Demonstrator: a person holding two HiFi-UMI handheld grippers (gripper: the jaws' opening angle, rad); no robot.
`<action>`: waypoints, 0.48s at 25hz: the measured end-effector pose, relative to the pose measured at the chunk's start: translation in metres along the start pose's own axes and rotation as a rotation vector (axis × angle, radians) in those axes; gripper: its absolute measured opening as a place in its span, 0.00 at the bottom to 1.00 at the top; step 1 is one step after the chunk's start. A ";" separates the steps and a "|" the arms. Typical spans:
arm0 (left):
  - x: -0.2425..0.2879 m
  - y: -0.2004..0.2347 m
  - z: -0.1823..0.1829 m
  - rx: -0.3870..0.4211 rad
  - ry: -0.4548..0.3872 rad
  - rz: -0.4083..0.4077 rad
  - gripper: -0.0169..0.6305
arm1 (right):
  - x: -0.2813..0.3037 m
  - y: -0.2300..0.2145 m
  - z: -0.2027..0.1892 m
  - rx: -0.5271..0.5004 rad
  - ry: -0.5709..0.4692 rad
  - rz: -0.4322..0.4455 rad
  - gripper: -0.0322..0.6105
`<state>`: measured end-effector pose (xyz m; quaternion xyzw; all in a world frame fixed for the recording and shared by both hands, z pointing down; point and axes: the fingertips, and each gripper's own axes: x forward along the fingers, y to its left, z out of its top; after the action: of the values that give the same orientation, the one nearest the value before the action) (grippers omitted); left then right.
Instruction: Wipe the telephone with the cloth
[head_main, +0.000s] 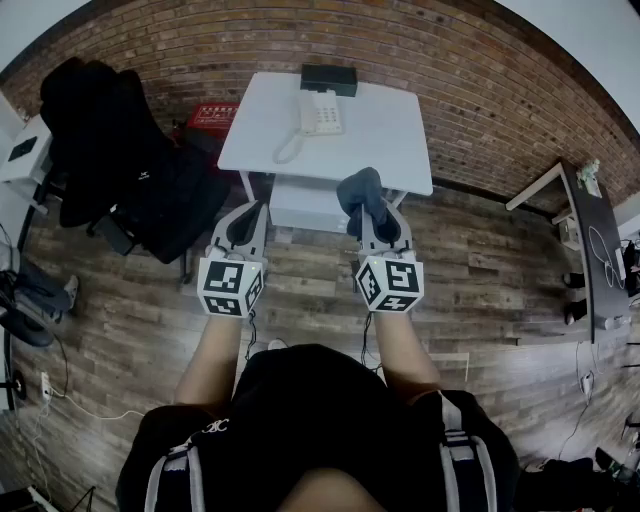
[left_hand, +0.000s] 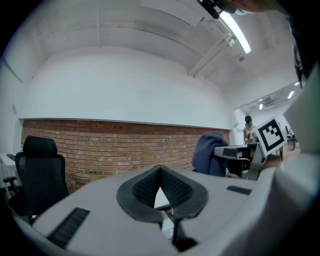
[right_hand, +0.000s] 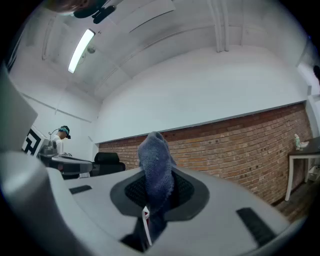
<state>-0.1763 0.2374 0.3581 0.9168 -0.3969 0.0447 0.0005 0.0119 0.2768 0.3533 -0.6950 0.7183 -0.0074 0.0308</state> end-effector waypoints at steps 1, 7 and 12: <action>0.000 0.000 0.001 0.002 0.000 -0.001 0.02 | 0.000 0.001 0.000 0.000 0.004 -0.001 0.12; -0.001 0.005 0.001 -0.003 -0.005 -0.015 0.02 | 0.003 0.009 0.000 0.013 0.006 -0.005 0.12; -0.004 0.015 0.001 -0.023 -0.015 -0.028 0.02 | 0.007 0.019 -0.002 0.000 0.013 -0.006 0.12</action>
<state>-0.1898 0.2295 0.3566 0.9225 -0.3845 0.0333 0.0086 -0.0078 0.2708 0.3539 -0.6971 0.7164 -0.0120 0.0260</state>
